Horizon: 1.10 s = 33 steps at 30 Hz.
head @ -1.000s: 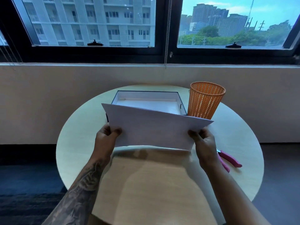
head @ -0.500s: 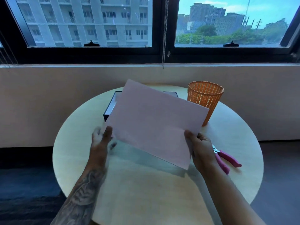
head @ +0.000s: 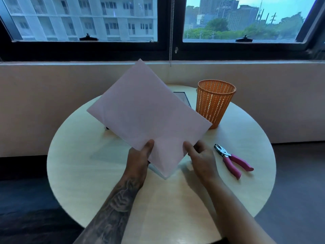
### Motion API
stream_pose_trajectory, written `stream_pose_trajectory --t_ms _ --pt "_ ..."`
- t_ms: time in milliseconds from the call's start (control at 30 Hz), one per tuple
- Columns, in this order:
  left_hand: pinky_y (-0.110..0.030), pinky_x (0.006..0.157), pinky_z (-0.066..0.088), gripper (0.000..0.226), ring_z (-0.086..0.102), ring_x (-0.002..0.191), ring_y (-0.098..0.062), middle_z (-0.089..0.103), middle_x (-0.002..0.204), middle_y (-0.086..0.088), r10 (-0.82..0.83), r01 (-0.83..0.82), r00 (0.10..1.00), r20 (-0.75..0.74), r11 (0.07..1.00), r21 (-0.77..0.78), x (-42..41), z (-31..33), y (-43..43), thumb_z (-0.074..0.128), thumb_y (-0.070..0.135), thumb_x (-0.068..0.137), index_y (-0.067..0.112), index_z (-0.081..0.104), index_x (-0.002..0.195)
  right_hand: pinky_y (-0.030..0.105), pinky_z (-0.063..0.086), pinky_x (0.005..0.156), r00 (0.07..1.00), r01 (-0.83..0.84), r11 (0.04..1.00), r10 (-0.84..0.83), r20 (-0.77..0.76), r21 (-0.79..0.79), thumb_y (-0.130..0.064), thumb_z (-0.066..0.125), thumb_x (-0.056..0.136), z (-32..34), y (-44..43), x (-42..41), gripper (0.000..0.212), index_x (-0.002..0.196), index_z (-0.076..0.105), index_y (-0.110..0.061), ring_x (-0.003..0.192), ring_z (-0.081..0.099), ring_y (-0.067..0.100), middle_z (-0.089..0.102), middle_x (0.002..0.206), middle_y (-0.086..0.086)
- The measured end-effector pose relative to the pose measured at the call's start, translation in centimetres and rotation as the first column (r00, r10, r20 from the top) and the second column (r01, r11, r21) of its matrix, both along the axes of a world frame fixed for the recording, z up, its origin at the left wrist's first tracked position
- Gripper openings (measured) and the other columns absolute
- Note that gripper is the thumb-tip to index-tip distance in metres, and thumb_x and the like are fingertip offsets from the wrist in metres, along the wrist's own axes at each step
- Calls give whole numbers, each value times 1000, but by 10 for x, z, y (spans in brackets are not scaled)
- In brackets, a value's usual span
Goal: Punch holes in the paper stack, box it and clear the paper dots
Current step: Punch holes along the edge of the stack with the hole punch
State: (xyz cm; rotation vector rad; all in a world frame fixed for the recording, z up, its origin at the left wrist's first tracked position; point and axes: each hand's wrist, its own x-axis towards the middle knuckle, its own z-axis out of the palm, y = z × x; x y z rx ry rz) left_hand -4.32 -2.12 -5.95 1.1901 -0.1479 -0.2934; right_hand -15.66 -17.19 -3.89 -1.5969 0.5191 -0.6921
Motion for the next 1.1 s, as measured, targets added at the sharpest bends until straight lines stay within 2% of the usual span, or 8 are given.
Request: stream_pose_trajectory --t_ms 67,133,333,500,633,733,933,1100 --pt "-44 91 57 33 72 102 -24 79 102 5 51 -51 999 14 998 44 12 -2 5 80 28 74 17 71 103 37 51 87 973 48 855 -158 -170 -517 -34 69 92 -8 -19 -11 20 108 70 -23 101 66 14 74 106 -4" --pt "-50 97 55 37 71 102 -27 78 102 3 93 -94 995 19 994 62 20 -3 9 83 32 69 15 72 101 46 46 101 887 72 685 -376 -267 -725 -39 69 87 -12 -40 -22 44 127 64 -20 119 56 24 66 128 4" --pt "-49 99 54 37 71 100 -25 78 104 2 87 -89 996 29 991 96 22 -6 10 82 30 74 12 73 105 49 30 113 625 74 649 -622 -472 -758 -44 58 88 -21 -60 -45 58 141 52 -21 129 49 30 57 141 7" --pt "-49 99 54 39 70 103 -27 78 105 1 91 -92 996 22 993 69 22 -6 12 82 33 72 13 73 104 44 47 95 781 -22 627 -476 -405 -779 -23 64 87 -19 -54 -47 43 130 63 -21 105 63 28 72 119 6" --pt "-48 99 53 14 70 99 -26 79 100 2 91 -91 996 -25 996 7 23 -6 11 78 18 83 15 74 96 44 45 100 776 -72 591 -473 -418 -803 -40 67 84 -18 -53 -57 51 131 62 -21 114 59 25 67 128 1" --pt "-46 96 53 8 70 95 -23 79 94 5 93 -93 995 -35 996 -4 22 -3 10 71 8 89 15 74 93 41 46 93 720 -107 650 -471 -509 -752 -49 62 85 -18 -58 -67 50 127 60 -23 113 55 23 64 126 0" --pt "-47 93 55 8 70 92 -24 78 94 3 127 -127 991 -48 992 0 20 1 8 72 9 89 14 74 95 38 51 83 876 -207 739 -153 -458 -642 -59 57 89 -14 -39 -63 38 119 60 -37 95 58 13 66 108 -12" --pt "-39 85 57 12 71 92 -23 77 97 1 151 -157 985 -87 985 -67 16 7 9 68 4 91 13 73 98 46 50 76 914 -354 935 345 -216 -6 -50 49 91 4 -25 -53 42 109 72 -20 87 68 29 74 98 12"
